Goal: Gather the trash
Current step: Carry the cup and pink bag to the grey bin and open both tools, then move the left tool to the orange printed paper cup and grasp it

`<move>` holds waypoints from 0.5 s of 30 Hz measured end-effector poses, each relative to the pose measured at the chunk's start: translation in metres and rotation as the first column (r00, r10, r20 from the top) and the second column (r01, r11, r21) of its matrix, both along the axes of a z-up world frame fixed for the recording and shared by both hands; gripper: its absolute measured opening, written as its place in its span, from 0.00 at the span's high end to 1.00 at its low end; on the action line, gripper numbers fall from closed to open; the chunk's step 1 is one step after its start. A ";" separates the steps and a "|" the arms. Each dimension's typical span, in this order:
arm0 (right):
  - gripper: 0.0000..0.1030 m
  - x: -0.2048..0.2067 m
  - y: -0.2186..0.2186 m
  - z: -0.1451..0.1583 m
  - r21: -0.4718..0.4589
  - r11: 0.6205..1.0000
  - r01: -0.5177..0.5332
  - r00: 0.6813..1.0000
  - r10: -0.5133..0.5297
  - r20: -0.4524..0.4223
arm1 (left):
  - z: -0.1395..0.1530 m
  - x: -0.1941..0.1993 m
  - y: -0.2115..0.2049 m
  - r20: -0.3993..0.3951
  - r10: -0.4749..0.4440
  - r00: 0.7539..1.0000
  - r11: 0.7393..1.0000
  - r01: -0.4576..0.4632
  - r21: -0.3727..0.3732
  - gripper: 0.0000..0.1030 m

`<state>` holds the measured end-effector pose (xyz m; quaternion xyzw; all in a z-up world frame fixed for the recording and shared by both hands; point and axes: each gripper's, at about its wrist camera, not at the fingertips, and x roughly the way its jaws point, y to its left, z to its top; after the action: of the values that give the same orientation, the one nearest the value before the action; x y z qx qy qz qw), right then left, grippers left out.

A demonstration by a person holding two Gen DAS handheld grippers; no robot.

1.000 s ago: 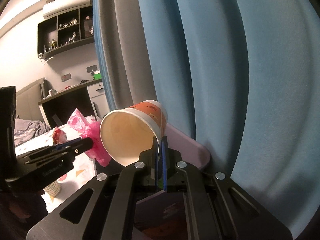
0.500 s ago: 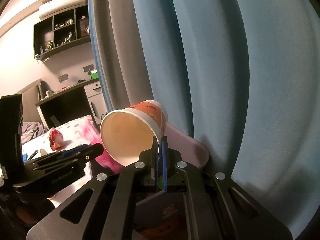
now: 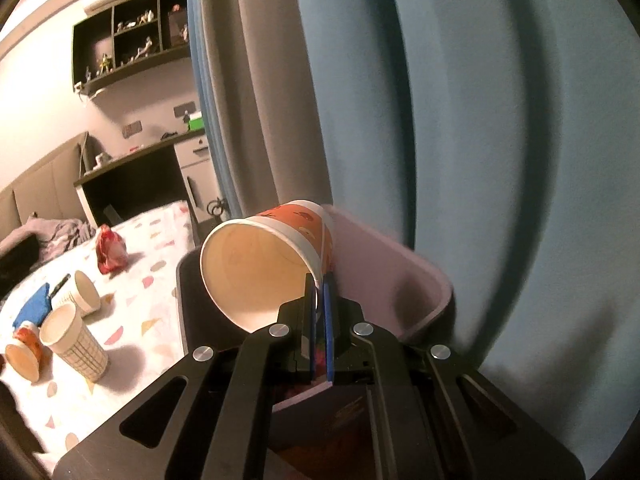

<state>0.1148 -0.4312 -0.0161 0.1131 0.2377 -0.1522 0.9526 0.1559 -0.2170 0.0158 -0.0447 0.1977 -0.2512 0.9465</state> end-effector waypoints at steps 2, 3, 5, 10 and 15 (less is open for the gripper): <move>0.96 0.006 0.000 -0.005 -0.002 1.000 0.000 1.000 0.000 -0.018 | 0.004 -0.011 0.023 0.017 0.064 0.998 0.998 -0.063 -0.007 0.10; 0.96 0.009 0.000 -0.008 -0.001 1.000 0.001 1.000 -0.001 -0.031 | 0.004 -0.015 0.032 0.024 0.091 0.996 0.996 -0.091 -0.012 0.10; 0.96 0.013 0.000 -0.012 0.002 1.000 0.001 0.999 -0.001 -0.045 | 0.007 -0.026 0.057 0.043 0.157 0.987 0.988 -0.156 -0.022 0.09; 0.96 0.020 0.000 -0.022 0.007 1.000 -0.004 0.997 0.005 -0.074 | -0.002 -0.041 0.108 0.050 0.284 0.957 0.958 -0.285 0.009 0.08; 0.95 0.025 0.004 -0.027 0.004 1.000 -0.017 0.996 0.017 -0.093 | -0.012 -0.045 0.149 0.023 0.373 0.928 0.927 -0.373 0.032 0.08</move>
<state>0.1402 -0.4274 -0.0429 0.1053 0.2829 -0.1489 0.9417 0.1109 -0.0683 0.0035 -0.0623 0.1824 -0.0636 0.9792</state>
